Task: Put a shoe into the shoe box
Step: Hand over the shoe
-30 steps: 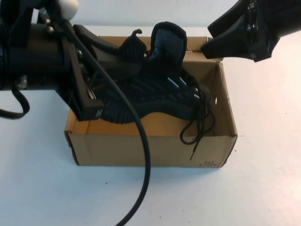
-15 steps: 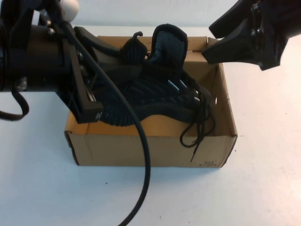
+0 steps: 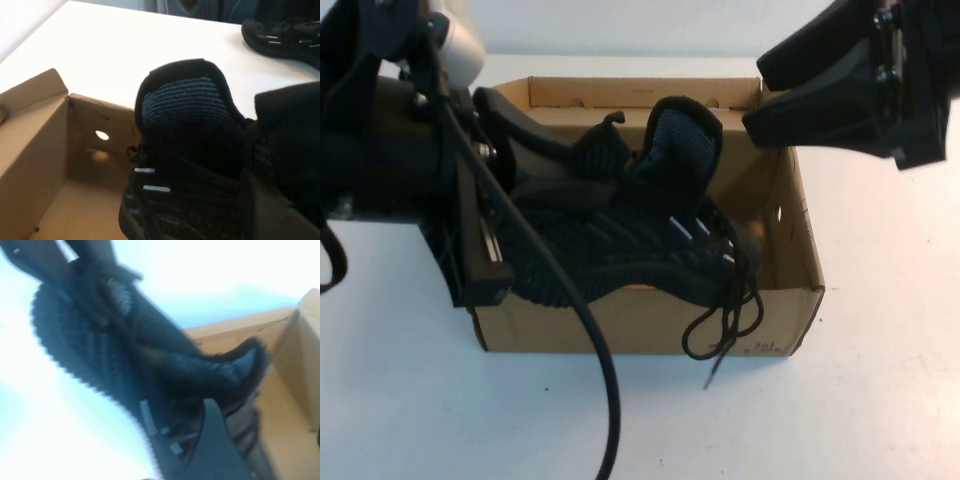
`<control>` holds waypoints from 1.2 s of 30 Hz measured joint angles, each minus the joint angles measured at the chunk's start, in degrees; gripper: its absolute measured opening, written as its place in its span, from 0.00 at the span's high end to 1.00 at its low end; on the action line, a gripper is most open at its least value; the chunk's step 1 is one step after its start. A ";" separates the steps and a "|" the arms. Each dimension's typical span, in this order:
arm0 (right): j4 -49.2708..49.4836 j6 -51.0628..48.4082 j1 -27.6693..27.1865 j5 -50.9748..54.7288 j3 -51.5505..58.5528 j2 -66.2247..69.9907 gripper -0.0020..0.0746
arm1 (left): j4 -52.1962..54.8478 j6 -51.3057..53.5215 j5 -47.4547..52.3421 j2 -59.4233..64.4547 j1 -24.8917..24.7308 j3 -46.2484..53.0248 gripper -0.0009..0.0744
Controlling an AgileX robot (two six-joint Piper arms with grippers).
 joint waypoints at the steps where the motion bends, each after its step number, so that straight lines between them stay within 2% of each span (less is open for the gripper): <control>1: 0.48 0.56 0.00 0.00 1.21 -0.84 0.47 | 0.37 0.00 0.14 -0.12 0.00 -0.23 0.90; 6: 4.69 4.74 0.00 0.04 4.79 -3.34 0.47 | 0.67 0.00 1.49 -0.66 0.00 -1.55 0.90; 11: -2.33 5.97 0.00 0.04 5.47 -3.68 0.48 | 0.79 0.00 2.24 -0.75 0.00 -1.65 0.90; 15: -4.36 5.12 0.00 0.04 5.68 -2.93 0.54 | 0.68 0.00 3.31 -0.75 0.00 -1.65 0.90; 20: -2.99 4.04 1.97 -0.10 7.71 -2.79 0.62 | 0.61 0.00 6.25 -0.87 0.00 -2.63 0.90; 28: -2.30 2.81 5.88 -0.10 12.46 -6.22 0.63 | 0.45 -0.39 6.94 -1.40 0.00 -3.36 0.90; 32: -2.28 1.24 6.01 -0.10 12.55 -7.93 0.57 | 0.45 -0.64 7.50 -1.40 0.00 -3.36 0.90; 36: -2.18 1.34 6.01 -0.10 12.55 -8.55 0.42 | 0.45 -1.49 8.12 -1.40 0.00 -3.36 0.90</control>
